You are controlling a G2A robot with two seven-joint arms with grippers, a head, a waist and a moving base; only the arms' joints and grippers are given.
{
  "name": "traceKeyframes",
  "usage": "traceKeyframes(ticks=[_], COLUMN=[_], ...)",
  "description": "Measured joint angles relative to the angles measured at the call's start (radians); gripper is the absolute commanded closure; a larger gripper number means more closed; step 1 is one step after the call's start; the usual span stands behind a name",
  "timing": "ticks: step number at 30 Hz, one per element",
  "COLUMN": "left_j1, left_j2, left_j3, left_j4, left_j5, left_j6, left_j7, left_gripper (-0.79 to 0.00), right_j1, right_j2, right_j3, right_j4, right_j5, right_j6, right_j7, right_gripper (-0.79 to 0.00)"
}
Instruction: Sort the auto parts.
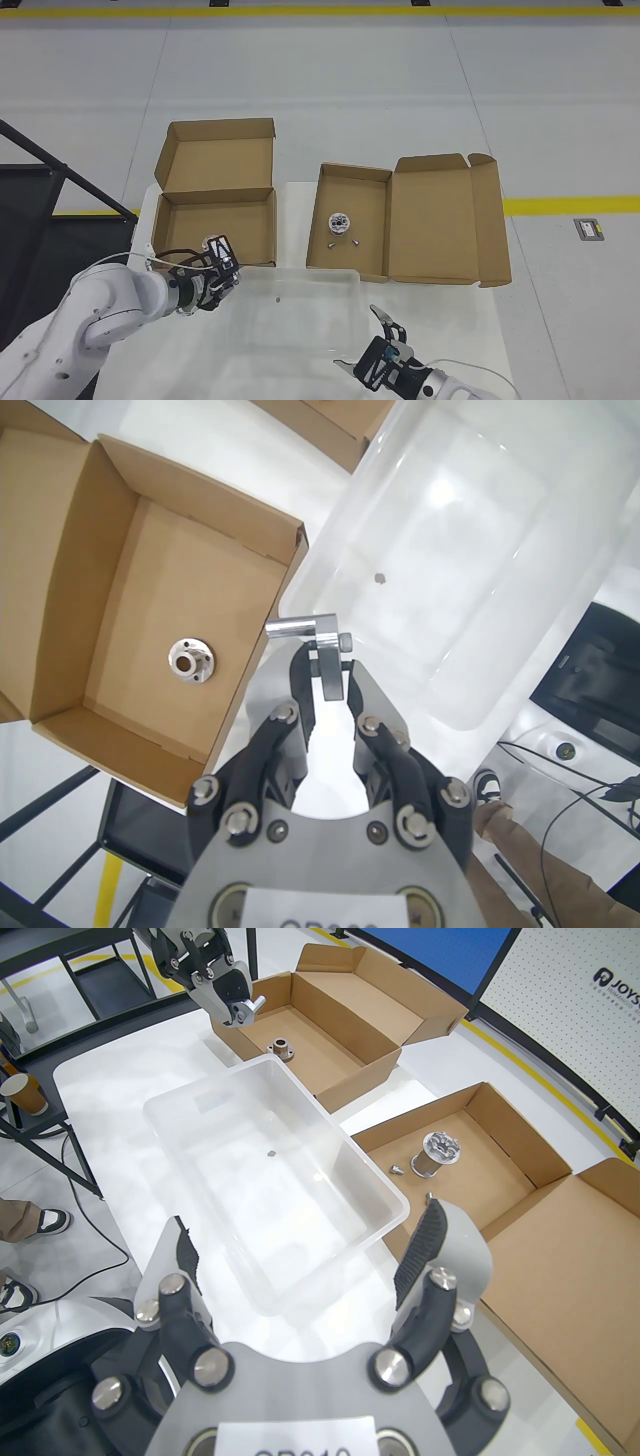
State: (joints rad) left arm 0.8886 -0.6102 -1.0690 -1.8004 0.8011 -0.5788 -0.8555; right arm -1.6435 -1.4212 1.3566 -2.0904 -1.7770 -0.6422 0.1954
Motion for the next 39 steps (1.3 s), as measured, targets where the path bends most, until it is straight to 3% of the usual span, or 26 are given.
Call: traceKeyframes(ticks=[6, 13, 18, 24, 28, 34, 39], left_j1=[-0.02, -0.166, -0.278, -0.431, -0.52, -0.608, -0.658], left_j2=[-0.015, -0.049, -0.091, -0.17, -0.241, -0.338, -0.403], left_j3=[0.007, 0.037, 0.117, 0.268, 0.384, 0.51, 0.563], left_j4=[0.099, 0.276, 0.403, 0.547, 0.664, 0.835, 0.98], left_j5=[-0.017, -0.075, -0.095, -0.104, -0.087, -0.025, -0.006], left_j6=[0.052, -0.009, -0.053, -0.096, -0.106, -0.089, -0.089], left_j7=[0.039, 0.04, 0.018, -0.027, -0.035, 0.009, 0.066], left_gripper=[0.0, 0.0, 0.0, 0.0, 0.0, 0.0, 0.0], right_j1=[0.0, 0.0, 0.0, 0.0, 0.0, 0.0, 0.0], right_j2=[0.0, 0.0, 0.0, 0.0, 0.0, 0.0, 0.0], right_j3=[0.0, 0.0, 0.0, 0.0, 0.0, 0.0, 0.0], right_j4=[0.0, 0.0, 0.0, 0.0, 0.0, 0.0, 0.0], right_j5=[0.0, 0.0, 0.0, 0.0, 0.0, 0.0, 0.0], right_j6=[0.0, 0.0, 0.0, 0.0, 0.0, 0.0, 0.0], right_j7=[0.0, 0.0, 0.0, 0.0, 0.0, 0.0, 0.0], right_gripper=[-0.785, -0.785, -0.785, -0.785, -0.785, -0.785, -0.785])
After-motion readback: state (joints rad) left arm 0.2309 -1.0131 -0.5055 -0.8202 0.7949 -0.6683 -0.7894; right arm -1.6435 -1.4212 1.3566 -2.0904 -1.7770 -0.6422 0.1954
